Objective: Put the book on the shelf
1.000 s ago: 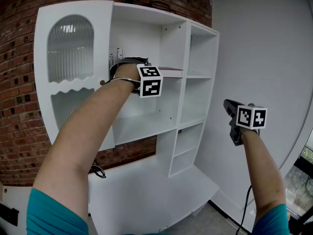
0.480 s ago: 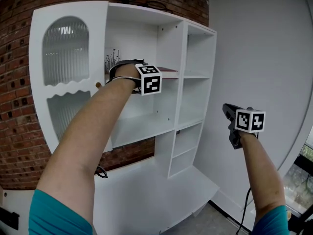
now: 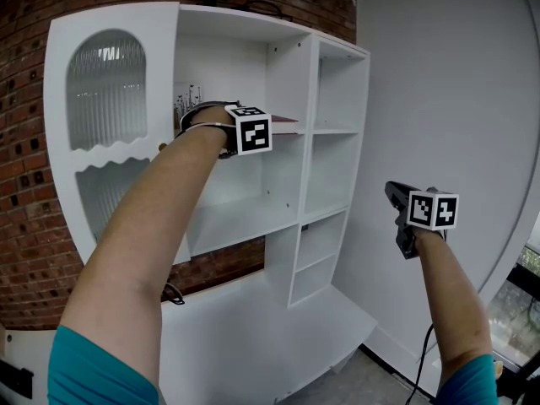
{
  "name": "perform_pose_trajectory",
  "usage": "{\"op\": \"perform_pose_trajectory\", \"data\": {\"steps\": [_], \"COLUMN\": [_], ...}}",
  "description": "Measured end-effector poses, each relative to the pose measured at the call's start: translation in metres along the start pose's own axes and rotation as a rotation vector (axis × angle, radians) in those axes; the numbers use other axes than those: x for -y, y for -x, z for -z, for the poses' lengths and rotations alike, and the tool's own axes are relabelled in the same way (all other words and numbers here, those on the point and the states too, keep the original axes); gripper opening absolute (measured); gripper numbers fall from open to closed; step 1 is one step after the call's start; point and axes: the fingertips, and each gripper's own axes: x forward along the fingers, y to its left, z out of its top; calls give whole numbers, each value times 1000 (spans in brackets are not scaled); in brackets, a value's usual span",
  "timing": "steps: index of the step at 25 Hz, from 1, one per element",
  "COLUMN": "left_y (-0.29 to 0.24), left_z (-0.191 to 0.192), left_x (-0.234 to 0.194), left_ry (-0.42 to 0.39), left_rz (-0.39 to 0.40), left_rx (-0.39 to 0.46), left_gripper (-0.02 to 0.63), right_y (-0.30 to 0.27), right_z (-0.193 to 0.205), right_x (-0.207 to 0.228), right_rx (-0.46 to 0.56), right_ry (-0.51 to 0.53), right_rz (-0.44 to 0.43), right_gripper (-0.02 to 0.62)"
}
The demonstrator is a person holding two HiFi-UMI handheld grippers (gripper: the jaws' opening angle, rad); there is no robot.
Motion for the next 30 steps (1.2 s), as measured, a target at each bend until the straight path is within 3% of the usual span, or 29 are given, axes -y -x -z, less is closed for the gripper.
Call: {"op": "perform_pose_trajectory", "data": {"steps": [6, 18, 24, 30], "left_y": [-22, -38, -34, -11], "left_z": [11, 19, 17, 2], "left_x": [-1, -8, -8, -11], "left_ry": [-45, -78, -74, -1], "left_rz": [-28, -62, -75, -104], "left_rx": [-97, -138, -97, 6], "left_gripper": [328, 336, 342, 342], "right_y": [-3, 2, 14, 26], "right_z": [7, 28, 29, 28], "right_x": [5, 15, 12, 16], "right_rx": [-10, -25, -27, -26], "right_ry": [-2, -33, -31, -36], "right_rz": [-2, 11, 10, 25], "right_gripper": [21, 21, 21, 21]}}
